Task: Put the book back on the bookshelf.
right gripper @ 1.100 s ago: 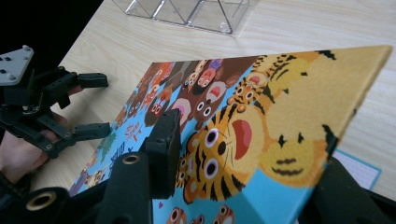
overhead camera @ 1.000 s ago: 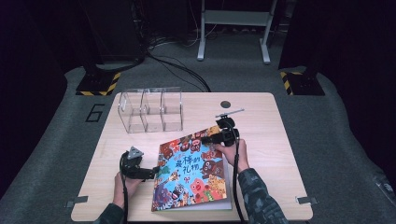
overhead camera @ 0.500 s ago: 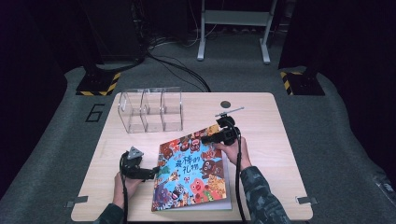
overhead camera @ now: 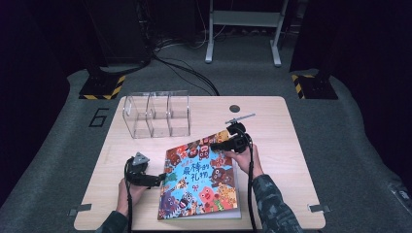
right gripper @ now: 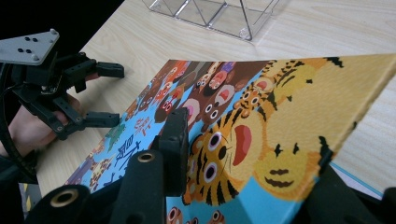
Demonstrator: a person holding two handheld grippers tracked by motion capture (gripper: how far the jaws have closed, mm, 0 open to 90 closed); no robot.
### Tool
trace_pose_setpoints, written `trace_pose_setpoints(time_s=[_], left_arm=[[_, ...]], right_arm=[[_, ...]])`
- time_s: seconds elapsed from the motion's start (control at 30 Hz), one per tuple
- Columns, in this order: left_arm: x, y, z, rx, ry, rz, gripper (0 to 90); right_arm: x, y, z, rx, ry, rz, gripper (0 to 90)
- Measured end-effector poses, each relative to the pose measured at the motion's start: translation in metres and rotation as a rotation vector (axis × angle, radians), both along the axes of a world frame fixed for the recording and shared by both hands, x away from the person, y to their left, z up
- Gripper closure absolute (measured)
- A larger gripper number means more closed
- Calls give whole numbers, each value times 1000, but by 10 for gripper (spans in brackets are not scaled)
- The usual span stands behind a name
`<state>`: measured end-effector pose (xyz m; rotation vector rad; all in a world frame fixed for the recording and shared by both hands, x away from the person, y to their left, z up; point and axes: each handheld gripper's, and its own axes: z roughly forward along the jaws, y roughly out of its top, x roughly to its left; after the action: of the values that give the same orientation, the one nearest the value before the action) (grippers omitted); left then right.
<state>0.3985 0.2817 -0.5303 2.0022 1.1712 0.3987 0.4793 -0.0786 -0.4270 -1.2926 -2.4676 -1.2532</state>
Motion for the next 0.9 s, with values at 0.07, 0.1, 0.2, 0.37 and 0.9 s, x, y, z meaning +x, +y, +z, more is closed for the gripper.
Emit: trace_pose_setpoints(time_s=[0.07, 0.1, 0.2, 0.37, 0.9], left_arm=[[0, 0, 0, 1, -4, -3, 0], [0, 0, 0, -2, -3, -4, 0], [0, 3, 0, 2, 1, -12, 0], [3, 6, 6, -48, 60, -8, 0], [3, 2, 18, -110, 90, -56, 0]], right_arm=[[-1, 0, 0, 0, -9, 3, 619], [-2, -1, 0, -1, -9, 0, 618], [-2, -1, 0, -5, -28, 5, 617], [-5, 0, 1, -20, -62, 14, 611], [-18, 0, 9, -31, -151, 28, 605]])
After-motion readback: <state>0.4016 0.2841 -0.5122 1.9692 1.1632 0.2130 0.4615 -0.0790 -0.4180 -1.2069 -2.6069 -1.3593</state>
